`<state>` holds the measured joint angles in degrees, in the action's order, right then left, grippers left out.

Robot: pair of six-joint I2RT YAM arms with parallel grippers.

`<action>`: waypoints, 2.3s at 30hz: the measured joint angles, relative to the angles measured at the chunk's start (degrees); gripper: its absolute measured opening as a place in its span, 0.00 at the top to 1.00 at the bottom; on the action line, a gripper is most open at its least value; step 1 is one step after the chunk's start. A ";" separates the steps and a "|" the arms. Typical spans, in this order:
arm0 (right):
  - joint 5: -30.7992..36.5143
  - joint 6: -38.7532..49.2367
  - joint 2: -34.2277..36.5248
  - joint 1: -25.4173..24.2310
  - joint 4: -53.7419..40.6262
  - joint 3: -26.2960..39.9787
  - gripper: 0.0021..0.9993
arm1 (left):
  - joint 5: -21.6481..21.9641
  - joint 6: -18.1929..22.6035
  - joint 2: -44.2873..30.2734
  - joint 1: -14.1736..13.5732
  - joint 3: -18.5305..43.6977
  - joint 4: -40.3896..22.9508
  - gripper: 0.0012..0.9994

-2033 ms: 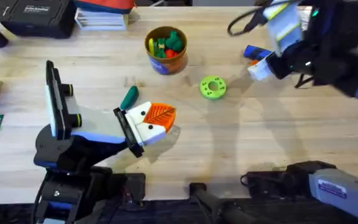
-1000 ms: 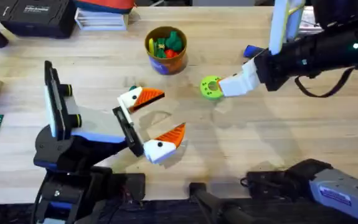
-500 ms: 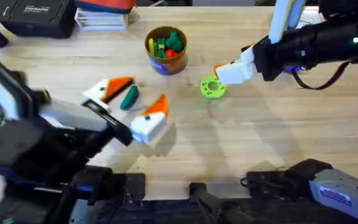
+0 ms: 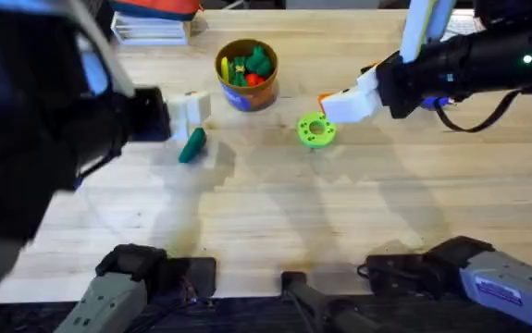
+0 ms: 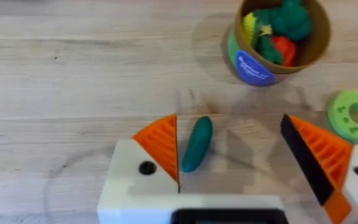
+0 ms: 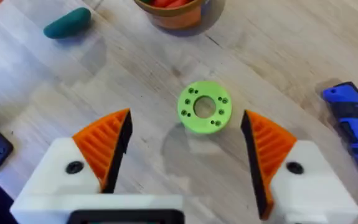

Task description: Pick up the gripper from the table and insert it into the empty holder that is missing its gripper. Then pick up a screw, insert it into the mounting hole, and use the screwdriver to tighten it. Finally, clean up the table by picking up the vegetable and placing it into the bucket.

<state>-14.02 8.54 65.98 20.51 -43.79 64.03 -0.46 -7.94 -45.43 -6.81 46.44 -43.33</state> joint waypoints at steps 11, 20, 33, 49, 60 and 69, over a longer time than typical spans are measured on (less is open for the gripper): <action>0.28 0.02 0.00 0.00 0.02 0.00 0.01 | 2.22 -1.29 -13.59 0.38 1.17 -0.07 0.01; 0.46 0.02 0.00 0.00 0.35 0.00 0.01 | 2.89 -7.67 -14.21 10.91 1.17 -0.13 0.01; 0.67 0.02 0.00 0.00 0.35 0.00 0.01 | 0.86 -13.07 -14.51 17.35 1.17 -4.17 0.01; 0.68 0.02 0.00 0.00 0.28 0.00 0.01 | -8.17 6.16 -30.66 7.43 1.17 -3.64 0.01; 0.68 0.02 0.00 0.00 0.34 0.00 0.01 | -9.13 9.23 -37.77 5.22 1.19 0.84 0.02; 0.68 0.02 0.00 0.00 0.83 0.00 0.01 | -10.77 8.82 -38.52 5.22 1.20 2.22 0.57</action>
<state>-13.34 8.56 65.98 20.51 -42.96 64.03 -11.24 0.87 -83.94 -1.58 47.64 -41.11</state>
